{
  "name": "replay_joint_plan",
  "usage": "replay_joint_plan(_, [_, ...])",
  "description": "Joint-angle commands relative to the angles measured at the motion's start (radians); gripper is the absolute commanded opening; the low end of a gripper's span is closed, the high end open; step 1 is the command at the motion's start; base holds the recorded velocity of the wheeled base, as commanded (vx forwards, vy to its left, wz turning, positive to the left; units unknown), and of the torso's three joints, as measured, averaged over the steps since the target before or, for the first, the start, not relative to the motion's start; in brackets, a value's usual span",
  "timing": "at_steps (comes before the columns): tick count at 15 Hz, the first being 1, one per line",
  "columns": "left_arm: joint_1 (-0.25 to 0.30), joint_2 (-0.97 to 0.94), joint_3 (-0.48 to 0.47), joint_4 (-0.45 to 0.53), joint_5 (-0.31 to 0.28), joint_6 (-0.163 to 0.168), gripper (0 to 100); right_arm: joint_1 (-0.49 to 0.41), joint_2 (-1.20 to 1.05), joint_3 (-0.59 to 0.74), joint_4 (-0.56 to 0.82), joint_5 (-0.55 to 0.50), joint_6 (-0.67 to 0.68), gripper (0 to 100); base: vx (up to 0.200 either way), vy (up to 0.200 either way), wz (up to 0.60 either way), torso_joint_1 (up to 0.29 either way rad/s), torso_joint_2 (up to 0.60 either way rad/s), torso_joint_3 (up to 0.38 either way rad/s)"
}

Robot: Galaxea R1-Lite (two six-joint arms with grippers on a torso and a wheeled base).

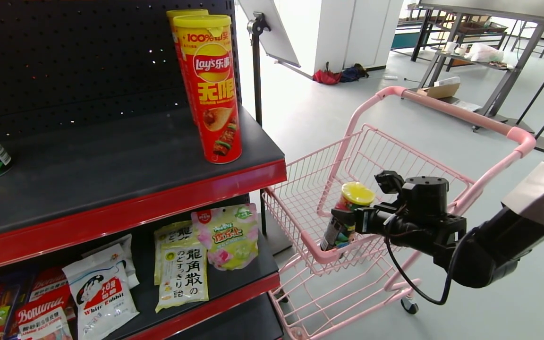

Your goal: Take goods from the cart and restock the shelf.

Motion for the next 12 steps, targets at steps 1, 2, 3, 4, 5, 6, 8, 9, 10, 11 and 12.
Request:
replay_joint_plan(1, [0.0, 0.0, 0.0, 0.0, 0.0, 0.0, 100, 0.001, 0.036, -0.032, 0.0, 0.001, 0.003, 100, 0.0, 0.0, 0.0, 0.0, 0.0, 0.0])
replay_joint_plan(2, [0.0, 0.0, 0.0, -0.001, 0.0, 0.0, 100, 0.0, 0.045, -0.044, 0.0, 0.001, 0.003, 100, 0.0, 0.0, 0.0, 0.0, 0.0, 0.0])
replay_joint_plan(3, [0.0, 0.0, 0.0, -0.001, 0.002, 0.0, 100, -0.002, 0.05, -0.052, 0.0, 0.001, 0.002, 100, 0.0, 0.0, 0.0, 0.0, 0.0, 0.0])
replay_joint_plan(4, [0.0, 0.0, 0.0, -0.001, 0.0, 0.0, 100, -0.002, 0.052, -0.05, 0.0, 0.001, 0.002, 100, 0.0, 0.0, 0.0, 0.0, 0.0, 0.0])
replay_joint_plan(5, [0.0, 0.0, 0.0, 0.0, 0.0, 0.0, 100, -0.002, 0.052, -0.05, 0.0, 0.001, 0.0, 100, 0.0, 0.0, 0.0, 0.0, 0.0, 0.0])
replay_joint_plan(6, [0.0, 0.0, 0.0, -0.001, 0.0, 0.0, 100, -0.002, 0.055, -0.052, 0.0, 0.001, 0.0, 100, 0.0, 0.0, 0.0, 0.0, 0.0, 0.0])
replay_joint_plan(8, [0.0, 0.0, 0.0, 0.0, 0.0, 0.0, 100, -0.002, 0.064, -0.067, 0.0, -0.001, 0.0, 100, 0.0, 0.0, 0.0, 0.0, 0.0, 0.0])
replay_joint_plan(9, [0.0, 0.0, 0.0, -0.001, 0.0, 0.001, 100, -0.002, 0.064, -0.072, 0.0, -0.001, 0.0, 100, 0.0, 0.0, 0.0, 0.0, 0.0, 0.0])
replay_joint_plan(10, [0.0, 0.0, 0.0, -0.001, 0.0, 0.001, 100, -0.002, 0.064, -0.081, 0.001, -0.001, 0.0, 100, 0.0, 0.0, 0.0, 0.0, 0.0, 0.0])
replay_joint_plan(11, [0.0, 0.0, 0.0, -0.001, 0.0, 0.001, 100, 0.001, 0.065, -0.087, 0.001, -0.001, 0.0, 100, 0.0, 0.0, 0.0, 0.0, 0.0, 0.0])
replay_joint_plan(12, [0.0, 0.0, 0.0, -0.001, 0.0, 0.001, 100, 0.003, 0.065, -0.092, 0.001, -0.001, 0.002, 100, 0.0, 0.0, 0.0, 0.0, 0.0, 0.0])
